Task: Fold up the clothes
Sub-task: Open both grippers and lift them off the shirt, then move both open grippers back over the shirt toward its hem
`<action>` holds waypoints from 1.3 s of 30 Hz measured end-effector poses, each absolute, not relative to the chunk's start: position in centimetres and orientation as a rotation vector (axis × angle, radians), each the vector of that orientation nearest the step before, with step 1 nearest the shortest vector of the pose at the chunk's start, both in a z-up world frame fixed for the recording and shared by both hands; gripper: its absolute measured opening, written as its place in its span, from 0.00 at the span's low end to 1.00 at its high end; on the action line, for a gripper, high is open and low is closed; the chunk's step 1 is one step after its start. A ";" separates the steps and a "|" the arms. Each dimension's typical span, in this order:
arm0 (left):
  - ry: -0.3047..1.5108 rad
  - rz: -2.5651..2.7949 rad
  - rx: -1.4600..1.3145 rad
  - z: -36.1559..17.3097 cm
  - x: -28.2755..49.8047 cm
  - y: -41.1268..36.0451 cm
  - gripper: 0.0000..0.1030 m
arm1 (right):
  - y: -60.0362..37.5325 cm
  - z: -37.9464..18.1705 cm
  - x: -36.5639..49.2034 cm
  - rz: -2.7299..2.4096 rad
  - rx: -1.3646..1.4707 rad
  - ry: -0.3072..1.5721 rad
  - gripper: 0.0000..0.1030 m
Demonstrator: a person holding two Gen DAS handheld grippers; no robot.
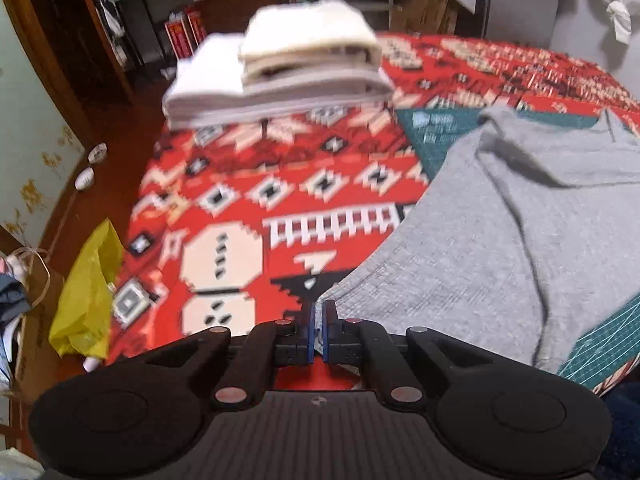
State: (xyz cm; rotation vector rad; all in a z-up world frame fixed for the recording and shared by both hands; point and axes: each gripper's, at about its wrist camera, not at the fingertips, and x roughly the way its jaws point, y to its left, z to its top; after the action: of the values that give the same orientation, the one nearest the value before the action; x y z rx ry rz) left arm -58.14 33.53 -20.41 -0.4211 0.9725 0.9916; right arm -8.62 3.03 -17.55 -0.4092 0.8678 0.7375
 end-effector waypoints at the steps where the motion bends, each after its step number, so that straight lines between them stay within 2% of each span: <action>1: 0.972 0.995 -0.418 -20.4 -58.1 33.5 0.05 | 3.2 -17.9 -8.4 0.737 -0.413 0.876 0.03; 3: 0.972 1.002 -0.413 -20.3 -58.1 33.3 0.11 | 2.9 -18.1 -8.5 0.729 -0.384 0.865 0.04; 5: 0.977 1.007 -0.411 -20.3 -58.1 33.2 0.25 | 2.5 -18.2 -8.5 0.721 -0.352 0.873 0.06; 6: 0.979 1.007 -0.411 -20.3 -58.2 33.1 0.26 | 2.4 -18.1 -8.4 0.721 -0.343 0.878 0.08; 8: 0.970 1.007 -0.416 -20.1 -58.4 33.0 0.31 | 2.2 -17.9 -8.5 0.706 -0.338 0.878 0.18; 10: 0.959 1.012 -0.413 -19.5 -58.6 32.9 0.32 | 1.8 -17.2 -8.9 0.707 -0.321 0.860 0.19; 12: 0.937 1.035 -0.402 -18.6 -58.8 32.7 0.39 | 1.6 -16.0 -9.5 0.705 -0.297 0.842 0.22; 14: 0.904 1.052 -0.400 -17.6 -58.8 32.5 0.48 | 1.6 -14.7 -10.2 0.718 -0.272 0.825 0.39; 15: 0.878 1.050 -0.407 -16.9 -58.6 32.4 0.51 | 1.8 -14.1 -10.7 0.732 -0.256 0.815 0.42; 17: 0.828 1.028 -0.411 -15.9 -57.8 32.0 0.67 | 2.5 -13.1 -11.7 0.771 -0.233 0.808 0.53; 18: 0.807 1.007 -0.414 -15.4 -57.1 31.7 0.70 | 2.9 -12.7 -12.1 0.788 -0.223 0.809 0.58; 20: 0.774 0.952 -0.433 -14.8 -55.4 31.1 0.75 | 4.5 -12.5 -13.3 0.825 -0.224 0.825 0.85; 21: 0.758 0.918 -0.449 -14.8 -54.5 30.8 0.77 | 5.3 -12.5 -14.1 0.837 -0.237 0.831 0.88; 22: 0.742 0.885 -0.466 -14.9 -53.5 30.5 0.84 | 6.3 -12.5 -15.0 0.855 -0.251 0.823 0.91; 23: 0.726 0.851 -0.482 -15.0 -52.5 30.2 0.87 | 7.1 -12.6 -15.8 0.881 -0.261 0.816 0.97; 24: 0.711 0.833 -0.485 -15.2 -51.4 29.7 0.87 | 7.9 -12.6 -16.6 0.907 -0.270 0.808 1.00; 26: 0.715 0.818 -0.460 -16.0 -49.0 28.7 0.90 | 9.5 -13.0 -18.1 0.943 -0.263 0.810 0.99; 31: 0.770 0.750 -0.359 -18.4 -44.1 26.6 0.90 | 13.1 -14.5 -21.2 0.984 -0.308 0.840 1.00; 39: 0.834 0.735 -0.282 -21.8 -41.6 24.3 0.90 | 15.0 -17.8 -24.0 0.972 -0.404 0.813 1.00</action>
State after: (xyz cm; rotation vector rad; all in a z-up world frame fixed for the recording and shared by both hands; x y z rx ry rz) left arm -41.59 24.32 -21.83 -0.2823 0.8345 0.7354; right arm -24.04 14.97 -17.75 -0.4040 0.8125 0.9724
